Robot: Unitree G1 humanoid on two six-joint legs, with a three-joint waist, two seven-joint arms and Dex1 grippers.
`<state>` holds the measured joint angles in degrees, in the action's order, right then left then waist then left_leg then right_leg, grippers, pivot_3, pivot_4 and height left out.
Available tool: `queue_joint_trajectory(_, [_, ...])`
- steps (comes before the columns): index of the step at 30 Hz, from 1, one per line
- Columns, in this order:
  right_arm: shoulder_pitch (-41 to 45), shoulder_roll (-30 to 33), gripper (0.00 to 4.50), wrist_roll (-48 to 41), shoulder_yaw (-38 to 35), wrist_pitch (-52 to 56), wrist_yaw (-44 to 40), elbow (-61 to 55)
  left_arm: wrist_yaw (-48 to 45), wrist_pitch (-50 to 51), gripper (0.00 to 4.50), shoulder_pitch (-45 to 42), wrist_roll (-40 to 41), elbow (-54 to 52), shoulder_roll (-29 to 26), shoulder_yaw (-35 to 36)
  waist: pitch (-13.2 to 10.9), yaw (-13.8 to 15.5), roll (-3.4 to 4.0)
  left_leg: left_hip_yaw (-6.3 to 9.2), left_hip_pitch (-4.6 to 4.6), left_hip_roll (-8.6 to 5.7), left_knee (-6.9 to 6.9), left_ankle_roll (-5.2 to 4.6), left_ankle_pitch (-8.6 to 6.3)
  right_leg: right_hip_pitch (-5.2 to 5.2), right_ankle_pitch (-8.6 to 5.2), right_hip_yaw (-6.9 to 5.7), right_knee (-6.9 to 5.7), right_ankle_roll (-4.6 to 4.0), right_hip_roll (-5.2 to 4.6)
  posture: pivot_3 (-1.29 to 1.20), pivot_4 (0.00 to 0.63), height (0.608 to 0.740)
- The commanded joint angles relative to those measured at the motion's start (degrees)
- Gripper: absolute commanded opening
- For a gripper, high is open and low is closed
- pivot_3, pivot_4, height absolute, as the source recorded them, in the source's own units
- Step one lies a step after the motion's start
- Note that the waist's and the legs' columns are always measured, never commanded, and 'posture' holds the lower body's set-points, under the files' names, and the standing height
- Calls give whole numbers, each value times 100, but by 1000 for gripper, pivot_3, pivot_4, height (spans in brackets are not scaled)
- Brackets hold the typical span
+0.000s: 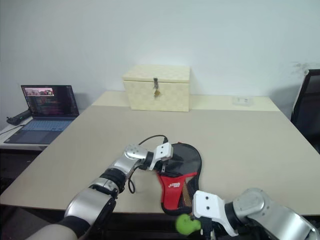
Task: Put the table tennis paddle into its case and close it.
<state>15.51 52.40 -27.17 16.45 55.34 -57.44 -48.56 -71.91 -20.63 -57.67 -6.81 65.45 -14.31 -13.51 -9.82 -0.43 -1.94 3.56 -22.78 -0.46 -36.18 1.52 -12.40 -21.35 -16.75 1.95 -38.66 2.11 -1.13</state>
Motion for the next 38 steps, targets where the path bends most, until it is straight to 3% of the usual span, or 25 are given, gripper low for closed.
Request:
queue_joint_trajectory(1, [142,265,2949,-405,-524,89,-157,-66,79,64,3546,272,-269,210,36,-202,1,17,-2,0,0,0,-1,0,0,0,0,-1,0,0,-1,0,150,740])
queue_joint_trajectory(3, [185,386,3604,-658,-764,142,-259,-36,145,43,3546,308,-235,178,-27,-143,2,22,-2,1,0,1,-1,0,0,0,0,-1,0,0,-1,0,150,740])
queue_joint_trajectory(9, [645,203,3604,-459,-877,-484,-227,943,97,437,3546,414,508,-672,-285,498,-2,-13,-5,-10,5,7,-2,0,1,-3,0,8,-5,0,0,0,150,740])
queue_joint_trajectory(13, [893,-244,3604,-61,-865,-1136,22,1843,36,1766,3546,1027,1403,-2608,-817,1161,-22,-150,-14,-17,-13,15,2,0,1,-35,1,22,-18,-4,-2,0,150,740])
queue_joint_trajectory(19, [1297,-1123,3604,485,-956,-2316,420,3394,924,4144,3546,2682,2534,-5575,-1757,2379,-31,-204,-7,-25,-27,24,13,0,1,-70,12,36,-33,-45,-8,0,150,740])
queue_joint_trajectory(25, [1778,-1277,3604,742,-1249,-3420,25,5209,2038,5337,3546,3947,3389,-7521,-1835,3346,-47,-109,-4,-26,-25,22,9,0,1,-64,13,36,-31,-46,-15,0,150,740])
queue_joint_trajectory(30, [2404,-1100,3604,1026,-1424,-3960,-164,6729,2555,5325,3546,4137,3299,-7870,-1877,3247,-50,-56,0,-15,-12,13,4,2,2,-39,13,35,-27,-46,-23,0,150,740])
queue_joint_trajectory(38, [2816,-1041,3604,1478,-1432,-4165,-42,7342,2511,4875,3546,4074,3125,-7386,-2156,2960,-57,-146,11,-40,-8,20,19,2,1,-51,12,39,-28,-51,-15,0,150,740])
